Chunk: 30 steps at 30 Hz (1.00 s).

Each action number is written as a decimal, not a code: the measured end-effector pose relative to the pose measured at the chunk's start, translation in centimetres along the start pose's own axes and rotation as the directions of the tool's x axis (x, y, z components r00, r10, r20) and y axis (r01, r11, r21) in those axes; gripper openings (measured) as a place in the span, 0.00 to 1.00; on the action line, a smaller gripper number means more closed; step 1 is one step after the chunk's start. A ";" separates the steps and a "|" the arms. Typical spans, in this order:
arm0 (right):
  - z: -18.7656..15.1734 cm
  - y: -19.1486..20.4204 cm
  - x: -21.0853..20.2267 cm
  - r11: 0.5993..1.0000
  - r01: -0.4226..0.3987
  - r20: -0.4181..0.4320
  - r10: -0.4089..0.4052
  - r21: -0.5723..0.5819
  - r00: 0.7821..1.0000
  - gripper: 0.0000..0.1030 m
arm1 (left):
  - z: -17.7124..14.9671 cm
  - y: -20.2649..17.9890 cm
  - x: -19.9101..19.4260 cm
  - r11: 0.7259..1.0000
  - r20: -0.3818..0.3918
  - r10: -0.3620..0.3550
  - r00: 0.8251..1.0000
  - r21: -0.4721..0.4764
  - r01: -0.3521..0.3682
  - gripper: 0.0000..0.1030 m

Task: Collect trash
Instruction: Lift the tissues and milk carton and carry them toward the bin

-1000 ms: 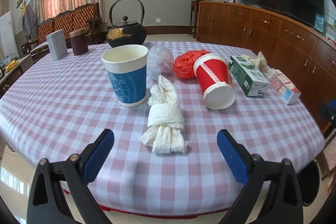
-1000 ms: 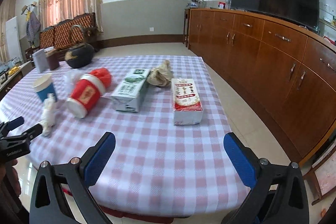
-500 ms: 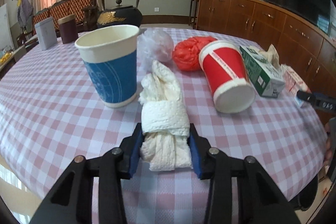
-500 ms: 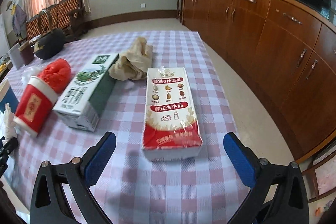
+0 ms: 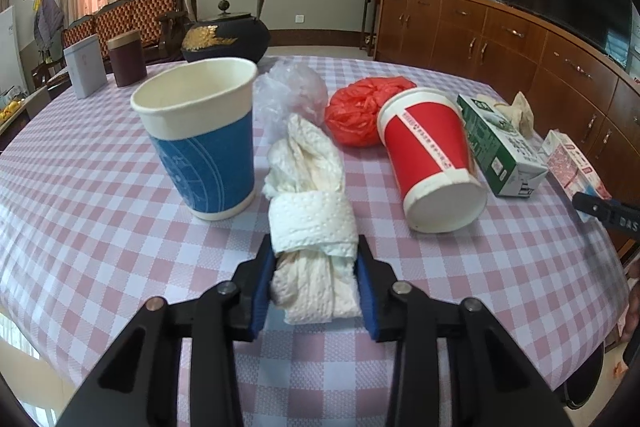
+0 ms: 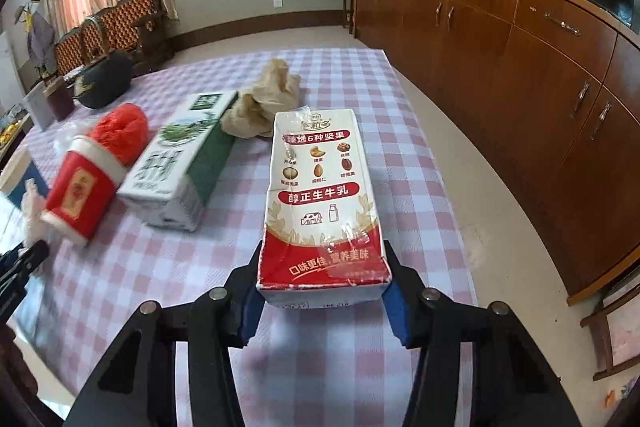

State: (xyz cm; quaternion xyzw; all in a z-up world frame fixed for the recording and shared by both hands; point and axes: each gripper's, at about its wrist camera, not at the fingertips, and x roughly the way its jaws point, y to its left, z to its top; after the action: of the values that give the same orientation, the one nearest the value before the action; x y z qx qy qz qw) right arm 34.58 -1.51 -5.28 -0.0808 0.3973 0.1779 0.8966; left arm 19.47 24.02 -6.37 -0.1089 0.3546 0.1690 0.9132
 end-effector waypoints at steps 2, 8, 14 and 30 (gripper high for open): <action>-0.5 0.4 -1.1 1.000 0.001 0.018 -0.001 -0.004 1.000 0.52 | 0.0 -0.1 -0.5 1.000 0.006 -0.002 1.000 0.007 0.002 0.37; -2.0 1.0 -4.4 1.000 -0.014 0.065 0.015 -0.010 0.998 0.52 | -0.4 -0.4 -2.3 1.000 0.027 -0.015 1.000 0.012 0.014 0.36; -3.4 1.3 -7.4 1.000 -0.016 0.101 0.018 -0.022 0.995 0.52 | -0.6 -1.1 -4.4 0.999 0.043 -0.036 0.998 0.035 0.034 0.36; -7.6 -0.4 -14.0 1.000 0.001 0.148 -0.005 0.027 0.989 0.52 | -2.0 -6.2 -9.7 0.984 0.077 -0.152 0.985 0.110 0.144 0.36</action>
State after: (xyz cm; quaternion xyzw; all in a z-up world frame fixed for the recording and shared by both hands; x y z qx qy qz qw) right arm 20.85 -7.62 0.06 -0.0560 0.3317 0.1765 0.9250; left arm 13.95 15.43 -0.68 -0.0801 0.3147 0.0865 0.9418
